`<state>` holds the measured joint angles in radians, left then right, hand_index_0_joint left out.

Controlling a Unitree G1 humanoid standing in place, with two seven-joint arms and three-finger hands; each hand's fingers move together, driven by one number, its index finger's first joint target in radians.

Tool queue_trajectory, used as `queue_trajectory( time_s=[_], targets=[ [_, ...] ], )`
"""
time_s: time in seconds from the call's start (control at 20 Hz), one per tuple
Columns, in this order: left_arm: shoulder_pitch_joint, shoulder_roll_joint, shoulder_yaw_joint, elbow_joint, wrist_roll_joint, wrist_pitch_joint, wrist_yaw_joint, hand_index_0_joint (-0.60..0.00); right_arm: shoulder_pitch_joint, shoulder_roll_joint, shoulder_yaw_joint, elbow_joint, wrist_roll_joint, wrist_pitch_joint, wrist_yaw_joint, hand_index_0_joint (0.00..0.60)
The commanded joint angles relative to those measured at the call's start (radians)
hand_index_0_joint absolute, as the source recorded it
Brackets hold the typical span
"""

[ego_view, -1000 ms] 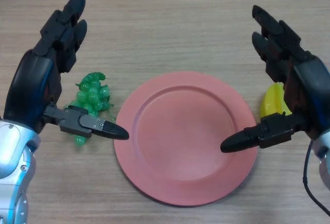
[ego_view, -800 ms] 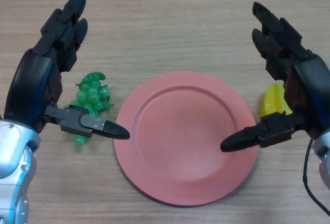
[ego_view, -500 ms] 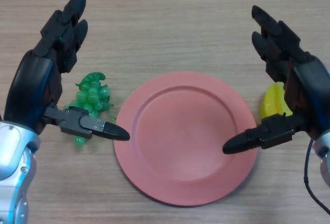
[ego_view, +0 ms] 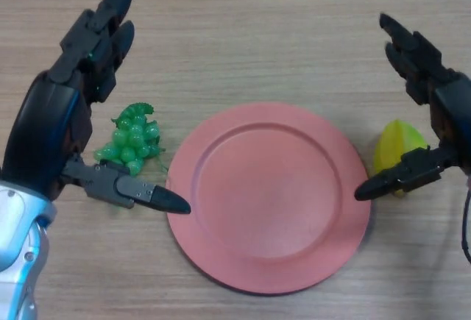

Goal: Pick up the yellow starfruit and place it on the plate

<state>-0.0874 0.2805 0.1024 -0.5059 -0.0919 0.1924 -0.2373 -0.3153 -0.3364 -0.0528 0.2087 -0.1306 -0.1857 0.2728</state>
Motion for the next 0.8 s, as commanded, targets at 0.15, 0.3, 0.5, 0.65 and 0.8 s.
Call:
queue_trajectory(
  time_s=[0.15, 0.3, 0.5, 0.65, 0.8],
  targets=[
    [-0.011, 0.019, 0.063, -0.096, 0.000, -0.063, -0.005, 0.000, -0.135, -0.075, -0.060, 0.210, -0.049, -0.240, -0.018, 0.000],
    [-0.013, 0.023, 0.086, -0.107, -0.031, -0.042, -0.010, 0.000, -0.198, -0.097, -0.054, 0.418, -0.073, -0.361, -0.033, 0.000],
    [-0.004, 0.029, 0.099, -0.112, -0.047, -0.030, -0.013, 0.000, -0.261, -0.114, -0.054, 0.606, -0.068, -0.465, -0.014, 0.000],
    [0.001, 0.029, 0.106, -0.107, -0.053, -0.031, -0.016, 0.000, -0.288, -0.119, -0.041, 0.692, -0.104, -0.520, -0.049, 0.300],
    [0.002, 0.033, 0.119, -0.104, -0.063, -0.025, -0.018, 0.000, -0.350, -0.157, -0.002, 0.864, -0.280, -0.723, -0.237, 0.600]
  ],
)
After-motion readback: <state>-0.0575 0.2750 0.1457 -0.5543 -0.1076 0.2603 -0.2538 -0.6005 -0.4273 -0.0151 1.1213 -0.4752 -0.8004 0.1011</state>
